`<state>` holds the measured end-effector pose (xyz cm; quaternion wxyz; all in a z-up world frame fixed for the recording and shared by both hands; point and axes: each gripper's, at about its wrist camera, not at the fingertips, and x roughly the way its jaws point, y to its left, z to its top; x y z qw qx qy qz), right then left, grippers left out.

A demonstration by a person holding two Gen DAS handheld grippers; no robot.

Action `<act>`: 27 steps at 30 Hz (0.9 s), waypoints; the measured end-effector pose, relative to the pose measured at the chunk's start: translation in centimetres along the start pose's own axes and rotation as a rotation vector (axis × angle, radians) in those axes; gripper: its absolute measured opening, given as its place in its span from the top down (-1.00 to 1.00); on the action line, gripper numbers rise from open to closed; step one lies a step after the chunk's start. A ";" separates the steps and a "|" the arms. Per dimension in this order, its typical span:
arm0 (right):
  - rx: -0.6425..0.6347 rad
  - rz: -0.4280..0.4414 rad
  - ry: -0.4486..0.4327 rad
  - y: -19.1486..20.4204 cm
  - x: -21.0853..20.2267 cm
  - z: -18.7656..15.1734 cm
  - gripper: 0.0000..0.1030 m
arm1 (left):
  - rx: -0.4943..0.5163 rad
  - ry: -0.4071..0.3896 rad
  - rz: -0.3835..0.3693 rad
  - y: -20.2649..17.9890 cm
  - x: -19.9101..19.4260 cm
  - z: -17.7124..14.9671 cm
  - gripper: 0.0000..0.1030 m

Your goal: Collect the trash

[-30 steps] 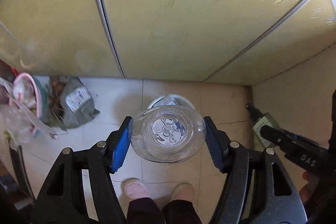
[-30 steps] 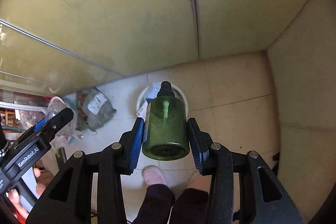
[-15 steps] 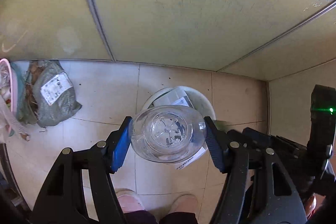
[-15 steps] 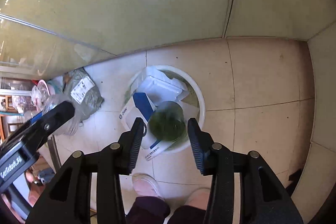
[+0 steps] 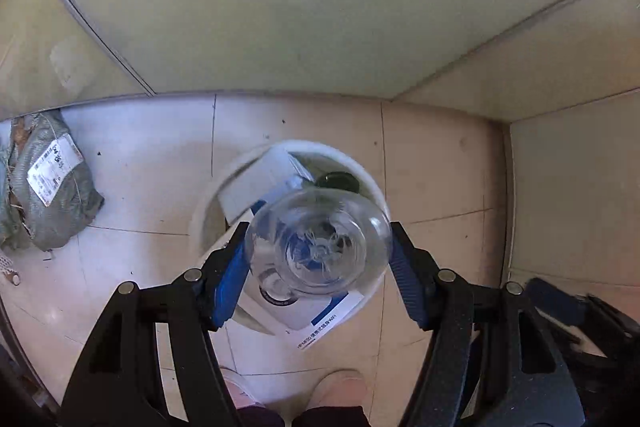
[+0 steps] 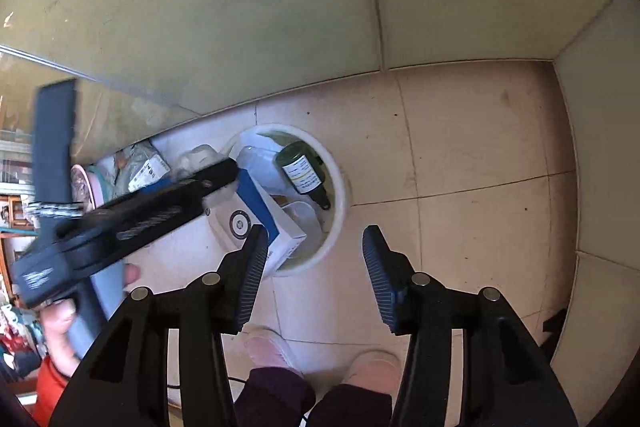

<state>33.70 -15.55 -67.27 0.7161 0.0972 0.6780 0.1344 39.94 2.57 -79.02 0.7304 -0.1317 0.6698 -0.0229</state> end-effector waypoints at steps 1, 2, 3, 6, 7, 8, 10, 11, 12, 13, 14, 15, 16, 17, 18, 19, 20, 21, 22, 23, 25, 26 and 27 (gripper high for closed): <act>0.002 0.002 -0.006 0.1 -0.1 0.0 0.11 | 0.001 0.017 0.010 0.0 0.4 -0.1 -0.27; 0.004 0.007 -0.013 0.2 -0.4 -0.1 0.11 | 0.001 0.029 0.016 -0.1 0.7 -0.2 -0.27; 0.005 0.009 -0.018 0.3 -0.6 -0.2 0.11 | 0.002 0.038 0.018 -0.1 0.8 -0.3 -0.27; 0.006 0.018 -0.027 0.7 -1.5 -0.4 0.11 | 0.001 0.046 0.004 0.0 0.1 -0.9 -0.27; 0.005 0.020 -0.032 0.9 -2.0 -0.4 0.11 | 0.001 0.044 -0.003 0.1 -0.1 -1.0 -0.27; 0.003 0.022 -0.038 1.2 -2.5 -0.4 0.11 | 0.001 0.041 -0.011 0.2 -0.7 -1.2 -0.27; -0.004 0.023 -0.051 1.5 -3.7 -0.5 0.11 | 0.000 0.040 -0.020 0.1 -1.4 -1.4 -0.27; -0.006 0.024 -0.058 1.8 -4.4 -0.6 0.11 | 0.001 0.038 -0.024 0.1 -1.9 -1.5 -0.27; -0.007 0.026 -0.064 1.9 -4.9 -0.6 0.11 | 0.003 0.038 -0.022 -0.1 -2.4 -1.5 -0.28; -0.008 0.029 -0.070 2.1 -5.6 -0.6 0.11 | 0.006 0.038 -0.015 -0.3 -3.1 -1.6 -0.28; -0.011 0.028 -0.078 2.4 -6.4 -0.6 0.11 | 0.010 0.035 -0.006 -0.4 -4.0 -1.8 -0.28; -0.013 0.027 -0.084 2.7 -7.3 -0.6 0.11 | 0.012 0.029 0.002 -0.7 -4.8 -1.9 -0.28; -0.016 0.027 -0.090 2.7 -8.0 -0.5 0.11 | 0.014 0.018 0.008 -0.8 -6.1 -2.1 -0.28; -0.018 0.026 -0.098 3.1 -9.2 -0.5 0.11 | 0.015 0.007 0.012 -0.9 -7.3 -2.3 -0.28; -0.021 0.027 -0.105 3.4 -10.4 -0.4 0.11 | 0.017 -0.005 0.018 -1.1 -8.8 -2.5 -0.28; -0.024 0.029 -0.114 3.7 -11.7 -0.4 0.11 | 0.025 -0.024 0.028 -1.5 -11.0 -2.8 -0.28; -0.027 0.030 -0.121 4.2 -12.9 -0.4 0.11 | 0.031 -0.040 0.036 -1.9 -12.7 -3.0 -0.28; -0.033 0.030 -0.130 4.8 -14.7 -0.3 0.11 | 0.038 -0.061 0.045 -2.3 -14.9 -3.2 -0.28; -0.038 0.032 -0.138 5.2 -16.1 -0.2 0.11 | 0.043 -0.084 0.048 -2.6 -17.2 -3.5 -0.28; -0.044 0.036 -0.151 5.8 -18.1 -0.2 0.11 | 0.048 -0.113 0.050 -3.0 -20.0 -3.8 -0.28; -0.060 0.046 -0.182 6.7 -22.0 -0.3 0.11 | 0.053 -0.172 0.049 -3.9 -25.6 -4.3 -0.28; -0.070 0.050 -0.203 7.5 -24.5 -0.3 0.11 | 0.057 -0.205 0.049 -4.4 -28.5 -4.6 -0.28; -0.079 0.055 -0.220 8.1 -26.5 -0.6 0.11 | 0.062 -0.236 0.051 -4.9 -31.3 -4.9 -0.28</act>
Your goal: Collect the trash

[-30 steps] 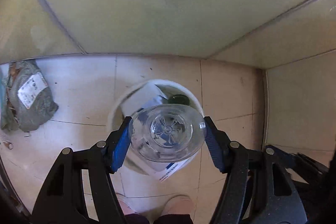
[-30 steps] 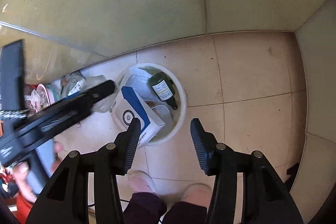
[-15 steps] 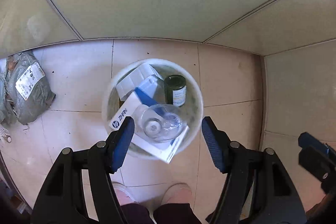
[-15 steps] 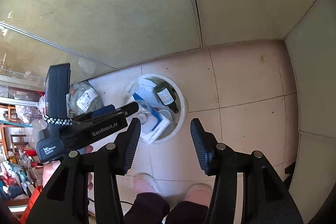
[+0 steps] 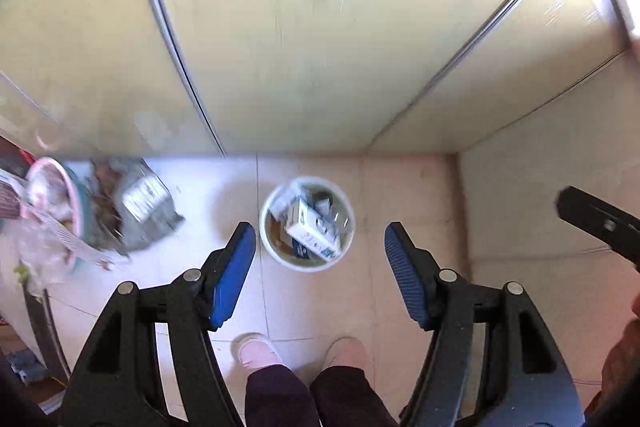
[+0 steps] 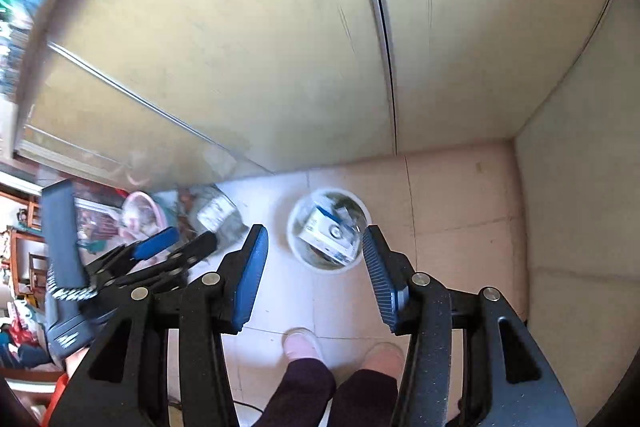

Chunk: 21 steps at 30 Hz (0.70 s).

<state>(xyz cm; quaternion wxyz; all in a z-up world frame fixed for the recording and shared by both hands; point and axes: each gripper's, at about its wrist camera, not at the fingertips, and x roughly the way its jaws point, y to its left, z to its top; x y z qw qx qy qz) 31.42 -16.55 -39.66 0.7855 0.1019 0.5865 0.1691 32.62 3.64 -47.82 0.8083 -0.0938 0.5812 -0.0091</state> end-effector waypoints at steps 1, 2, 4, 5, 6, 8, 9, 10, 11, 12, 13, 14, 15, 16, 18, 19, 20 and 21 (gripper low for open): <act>-0.011 0.006 -0.023 0.9 -2.1 0.3 0.11 | 0.007 -0.037 0.005 -0.5 -3.1 0.4 -0.28; -0.023 0.012 -0.050 1.7 -4.7 0.8 0.11 | 0.014 -0.078 0.010 -1.0 -6.3 0.7 -0.28; -0.055 0.020 -0.107 3.3 -9.4 1.3 0.11 | 0.028 -0.158 0.019 -2.2 -12.4 1.3 -0.28; -0.075 0.023 -0.142 4.2 -12.1 1.6 0.11 | 0.037 -0.198 0.022 -2.7 -15.4 1.6 -0.28; -0.094 0.023 -0.175 5.0 -14.3 1.7 0.11 | 0.046 -0.235 0.025 -3.3 -18.1 1.7 -0.28; -0.139 0.020 -0.255 6.8 -19.5 1.6 0.11 | 0.061 -0.317 0.027 -4.4 -23.8 1.7 -0.28; -0.157 0.018 -0.289 7.3 -21.1 1.4 0.11 | 0.068 -0.358 0.021 -4.9 -26.7 1.7 -0.28; -0.174 0.016 -0.329 8.0 -23.1 1.1 0.11 | 0.072 -0.392 0.013 -5.1 -29.1 1.7 -0.28; -0.192 0.016 -0.373 8.9 -25.6 0.7 0.11 | 0.076 -0.431 0.002 -5.5 -31.8 1.5 -0.28; -0.204 0.018 -0.407 9.7 -27.5 0.5 0.11 | 0.081 -0.463 -0.007 -5.8 -34.0 1.3 -0.28; -0.211 0.022 -0.436 10.5 -28.8 0.3 0.11 | 0.090 -0.502 -0.013 -6.0 -36.6 1.0 -0.28; -0.220 0.032 -0.470 11.0 -30.7 -0.4 0.11 | 0.096 -0.531 -0.016 -6.0 -38.5 0.6 -0.28; -0.227 0.039 -0.501 11.5 -31.9 -1.1 0.11 | 0.103 -0.564 -0.021 -6.2 -40.7 0.2 -0.28; -0.233 0.046 -0.531 12.0 -33.4 -1.6 0.11 | 0.108 -0.593 -0.026 -6.2 -42.6 -0.4 -0.28; -0.248 0.052 -0.584 13.6 -35.8 -3.0 0.11 | 0.123 -0.645 -0.038 -6.0 -46.2 -1.6 -0.30; -0.255 0.047 -0.610 14.6 -37.0 -3.5 0.11 | 0.131 -0.667 -0.045 -6.0 -47.6 -2.4 -0.33; -0.263 0.039 -0.636 15.4 -38.2 -4.3 0.11 | 0.143 -0.688 -0.057 -5.7 -49.5 -3.2 -0.36; -0.268 0.029 -0.657 16.2 -39.1 -5.3 0.11 | 0.154 -0.706 -0.064 -5.5 -50.8 -4.0 -0.42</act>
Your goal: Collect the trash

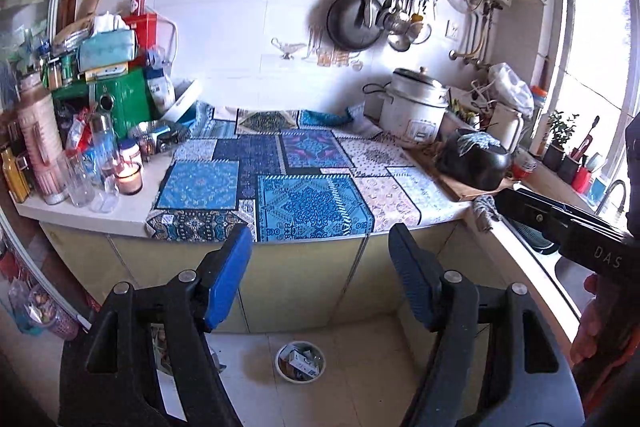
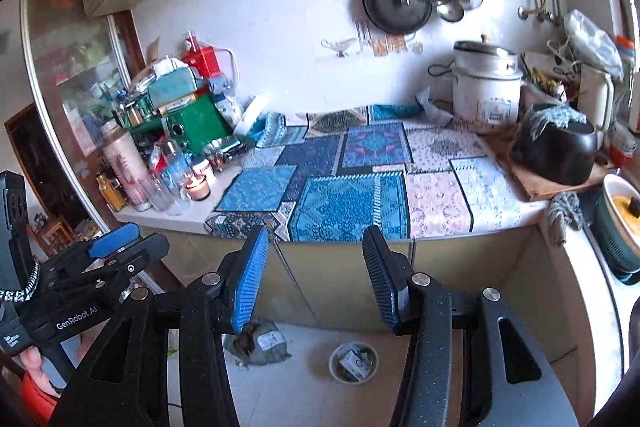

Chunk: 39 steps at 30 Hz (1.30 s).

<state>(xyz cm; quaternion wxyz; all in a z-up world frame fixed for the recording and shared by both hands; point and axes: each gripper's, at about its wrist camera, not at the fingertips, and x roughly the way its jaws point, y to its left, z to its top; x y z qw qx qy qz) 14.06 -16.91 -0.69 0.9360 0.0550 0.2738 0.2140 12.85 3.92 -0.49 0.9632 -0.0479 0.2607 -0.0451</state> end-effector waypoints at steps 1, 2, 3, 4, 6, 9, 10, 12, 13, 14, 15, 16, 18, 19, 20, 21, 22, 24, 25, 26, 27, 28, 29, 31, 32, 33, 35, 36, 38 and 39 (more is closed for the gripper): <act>-0.007 -0.006 -0.014 0.9 -1.0 0.0 0.11 | 0.008 -0.012 -0.004 -0.2 -1.4 0.4 -0.46; -0.009 -0.010 -0.025 1.6 -1.8 -0.1 0.06 | 0.016 -0.027 -0.007 -0.3 -2.9 0.4 -0.47; -0.010 -0.013 -0.035 2.5 -2.6 -0.3 0.02 | 0.021 -0.036 -0.013 -0.4 -4.1 0.4 -0.52; -0.009 -0.016 -0.041 2.9 -2.9 -0.4 -0.06 | 0.023 -0.041 -0.019 -0.3 -5.1 0.2 -0.66; -0.007 -0.020 -0.046 4.1 -4.1 -1.3 -0.10 | 0.018 -0.056 -0.022 -0.1 -7.2 -0.4 -0.81; -0.005 -0.029 -0.043 5.4 -5.8 -2.2 -0.19 | 0.022 -0.057 -0.025 0.4 -9.7 -1.5 -0.94; -0.003 -0.033 -0.045 5.6 -6.6 -2.4 -0.32 | 0.024 -0.056 -0.023 0.5 -10.4 -1.9 -0.96; 0.001 -0.046 -0.056 6.3 -7.5 -3.0 -0.54 | 0.026 -0.051 -0.014 0.7 -11.6 -2.5 -0.98; 0.001 -0.051 -0.062 6.6 -8.2 -3.3 -0.67 | 0.025 -0.049 -0.016 0.9 -12.1 -2.8 -0.98; -0.002 -0.058 -0.067 6.9 -8.7 -3.6 -0.76 | 0.023 -0.047 -0.017 1.0 -12.4 -3.1 -0.98; -0.004 -0.068 -0.071 7.1 -9.0 -3.7 -0.80 | 0.021 -0.045 -0.017 1.1 -12.7 -3.4 -0.98; -0.005 -0.075 -0.074 7.4 -9.2 -3.8 -0.89 | 0.018 -0.044 -0.015 1.3 -13.1 -3.6 -0.98; -0.007 -0.088 -0.078 7.7 -9.5 -4.0 -0.92 | 0.011 -0.041 -0.014 1.6 -13.6 -4.0 -0.98; -0.008 -0.090 -0.078 7.9 -9.7 -4.1 -0.93 | 0.008 -0.041 -0.012 1.8 -13.8 -4.1 -0.98; -0.008 -0.091 -0.077 8.0 -9.7 -4.0 -0.93 | 0.004 -0.041 -0.011 2.0 -13.9 -4.2 -0.98; -0.009 -0.091 -0.078 8.1 -9.9 -4.2 -0.93 | 0.002 -0.041 -0.013 2.2 -14.1 -4.3 -0.98; -0.009 -0.094 -0.078 8.1 -9.9 -4.2 -0.93 | -0.001 -0.041 -0.014 2.3 -14.2 -4.4 -0.98; -0.010 -0.096 -0.076 8.2 -10.0 -4.3 -0.93 | -0.003 -0.041 -0.013 2.4 -14.4 -4.5 -0.98; -0.011 -0.096 -0.074 8.3 -10.0 -4.4 -0.93 | -0.003 -0.041 -0.013 2.5 -14.5 -4.6 -0.98; -0.010 -0.096 -0.074 8.2 -10.0 -4.4 -0.93 | -0.003 -0.041 -0.013 2.5 -14.5 -4.7 -0.98; -0.009 -0.096 -0.072 8.2 -10.0 -4.4 -0.93 | -0.003 -0.041 -0.013 2.5 -14.5 -4.7 -0.98; -0.009 -0.096 -0.068 8.2 -10.0 -4.5 -0.93 | -0.002 -0.041 -0.014 2.5 -14.6 -4.7 -0.98; -0.008 -0.096 -0.064 8.2 -9.9 -4.6 -0.93 | -0.001 -0.042 -0.014 2.5 -14.6 -4.7 -0.98; -0.006 -0.097 -0.059 8.1 -9.9 -4.7 -0.93 | 0.004 -0.042 -0.016 2.4 -14.7 -4.9 -0.98; -0.006 -0.098 -0.057 8.2 -9.9 -4.8 -0.93 | 0.007 -0.042 -0.017 2.4 -14.8 -4.9 -0.98; -0.006 -0.097 -0.055 8.2 -10.0 -4.8 -0.93 | 0.009 -0.042 -0.019 2.4 -14.8 -5.0 -0.98; -0.009 -0.101 -0.053 8.2 -10.0 -4.9 -0.93 | 0.013 -0.039 -0.021 2.2 -14.7 -5.0 -0.98; -0.010 -0.102 -0.053 8.2 -10.1 -4.9 -0.93 | 0.013 -0.038 -0.020 2.1 -14.7 -5.0 -0.98; -0.011 -0.102 -0.052 8.3 -10.2 -5.0 -0.93 | 0.013 -0.038 -0.022 2.1 -14.7 -5.0 -0.98; -0.011 -0.103 -0.053 8.3 -10.2 -4.9 -0.93 | 0.013 -0.038 -0.023 2.0 -14.7 -5.0 -0.98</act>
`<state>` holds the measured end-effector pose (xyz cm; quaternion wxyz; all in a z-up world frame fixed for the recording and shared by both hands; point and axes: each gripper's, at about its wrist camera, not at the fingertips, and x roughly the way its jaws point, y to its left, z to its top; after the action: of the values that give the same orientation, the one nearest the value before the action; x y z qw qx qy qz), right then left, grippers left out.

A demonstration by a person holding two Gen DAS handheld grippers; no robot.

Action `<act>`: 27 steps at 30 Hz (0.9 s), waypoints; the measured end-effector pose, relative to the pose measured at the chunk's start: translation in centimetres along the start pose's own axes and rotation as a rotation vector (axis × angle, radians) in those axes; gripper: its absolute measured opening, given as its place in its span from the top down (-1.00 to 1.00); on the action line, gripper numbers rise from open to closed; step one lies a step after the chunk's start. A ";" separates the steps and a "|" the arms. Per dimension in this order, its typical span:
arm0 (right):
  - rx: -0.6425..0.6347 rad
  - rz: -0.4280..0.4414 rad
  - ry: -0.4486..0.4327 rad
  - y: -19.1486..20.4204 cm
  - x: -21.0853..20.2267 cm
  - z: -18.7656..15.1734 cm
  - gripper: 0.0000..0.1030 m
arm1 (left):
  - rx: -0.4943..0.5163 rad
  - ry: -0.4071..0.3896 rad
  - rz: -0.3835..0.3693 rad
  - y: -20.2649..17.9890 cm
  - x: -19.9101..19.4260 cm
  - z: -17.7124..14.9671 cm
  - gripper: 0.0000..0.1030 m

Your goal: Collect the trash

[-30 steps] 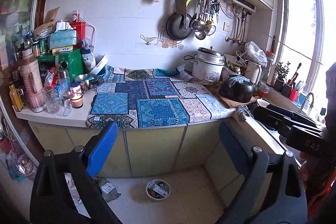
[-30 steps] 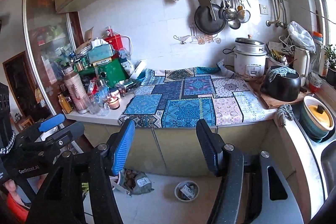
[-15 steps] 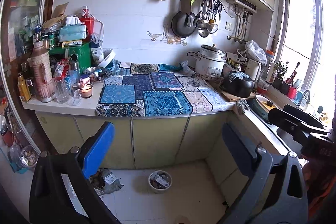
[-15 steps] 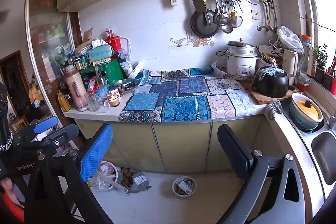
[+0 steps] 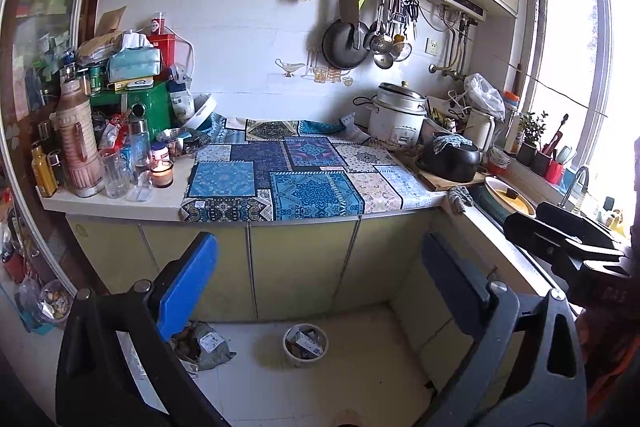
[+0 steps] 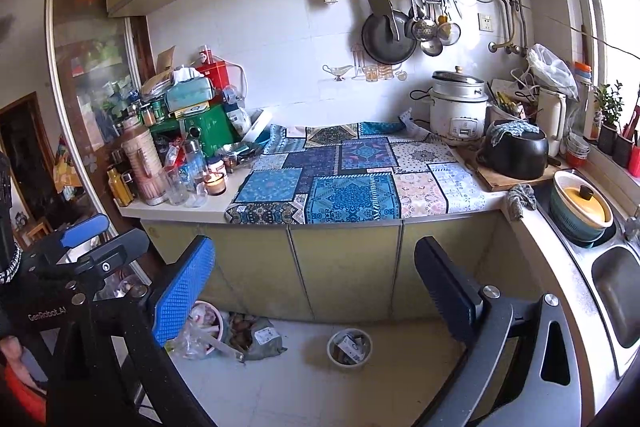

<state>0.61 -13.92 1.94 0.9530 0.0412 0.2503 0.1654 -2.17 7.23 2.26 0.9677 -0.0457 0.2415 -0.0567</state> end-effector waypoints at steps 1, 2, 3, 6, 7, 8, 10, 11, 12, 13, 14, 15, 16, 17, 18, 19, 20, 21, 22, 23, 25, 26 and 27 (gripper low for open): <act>0.000 -0.002 0.000 0.1 0.0 0.0 -0.93 | 0.000 0.001 -0.002 0.0 0.0 0.0 -0.98; 0.001 -0.002 0.001 0.1 0.0 0.0 -0.93 | -0.001 0.002 -0.003 0.0 0.1 0.0 -0.98; 0.002 -0.001 0.001 0.0 0.0 0.0 -0.93 | -0.002 0.004 -0.004 -0.1 0.2 0.1 -0.98; 0.007 -0.001 0.008 -0.2 -0.1 0.0 -0.93 | 0.001 0.004 -0.006 -0.2 0.4 0.1 -0.98; 0.008 -0.001 0.010 -0.3 0.0 0.0 -0.93 | 0.000 0.005 -0.006 -0.2 0.4 0.2 -0.98; 0.009 -0.001 0.012 -0.3 -0.1 0.0 -0.93 | -0.001 0.005 -0.007 -0.3 0.4 0.2 -0.98; 0.009 -0.001 0.016 -0.4 0.0 0.0 -0.93 | 0.000 0.006 -0.011 -0.3 0.5 0.1 -0.98; 0.009 0.000 0.017 -0.4 -0.1 0.0 -0.93 | 0.000 0.007 -0.011 -0.4 0.5 0.2 -0.98; 0.009 0.002 0.018 -0.4 -0.1 0.0 -0.93 | 0.000 0.007 -0.010 -0.4 0.6 0.2 -0.98; 0.009 0.002 0.019 -0.4 0.0 0.0 -0.93 | -0.001 0.008 -0.011 -0.4 0.6 0.2 -0.98; 0.009 0.001 0.018 -0.3 0.0 0.0 -0.93 | -0.002 0.009 -0.012 -0.4 0.6 0.2 -0.98; 0.009 0.001 0.018 -0.3 0.0 0.0 -0.93 | -0.002 0.010 -0.013 -0.4 0.6 0.3 -0.98; 0.008 0.001 0.019 -0.2 0.0 0.0 -0.93 | -0.003 0.010 -0.014 -0.4 0.6 0.3 -0.98; 0.007 0.002 0.019 -0.2 0.0 0.1 -0.93 | -0.002 0.009 -0.014 -0.4 0.6 0.3 -0.98; 0.007 0.003 0.018 -0.2 -0.1 0.1 -0.93 | -0.002 0.009 -0.014 -0.4 0.6 0.3 -0.98; 0.008 0.002 0.019 -0.2 0.0 0.1 -0.93 | -0.001 0.009 -0.014 -0.4 0.6 0.4 -0.98; 0.009 0.001 0.020 -0.2 0.0 0.1 -0.93 | -0.001 0.009 -0.015 -0.4 0.6 0.4 -0.98; 0.009 0.002 0.020 -0.2 0.0 0.1 -0.93 | 0.000 0.008 -0.015 -0.4 0.6 0.4 -0.98; 0.009 0.003 0.019 -0.2 0.0 0.1 -0.93 | 0.001 0.008 -0.015 -0.4 0.6 0.4 -0.98; 0.009 0.003 0.019 -0.2 -0.1 0.1 -0.93 | 0.001 0.008 -0.016 -0.4 0.6 0.4 -0.98; 0.007 0.001 0.019 -0.2 0.0 0.1 -0.93 | -0.001 0.009 -0.019 -0.4 0.7 0.5 -0.98; 0.006 0.001 0.018 -0.2 -0.1 0.1 -0.93 | -0.001 0.009 -0.022 -0.4 0.7 0.5 -0.98; 0.007 0.000 0.018 -0.1 -0.1 0.1 -0.93 | -0.002 0.010 -0.023 -0.4 0.7 0.5 -0.98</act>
<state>0.62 -14.06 2.03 0.9505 0.0429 0.2597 0.1650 -1.36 6.81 2.46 0.9657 -0.0490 0.2458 -0.0679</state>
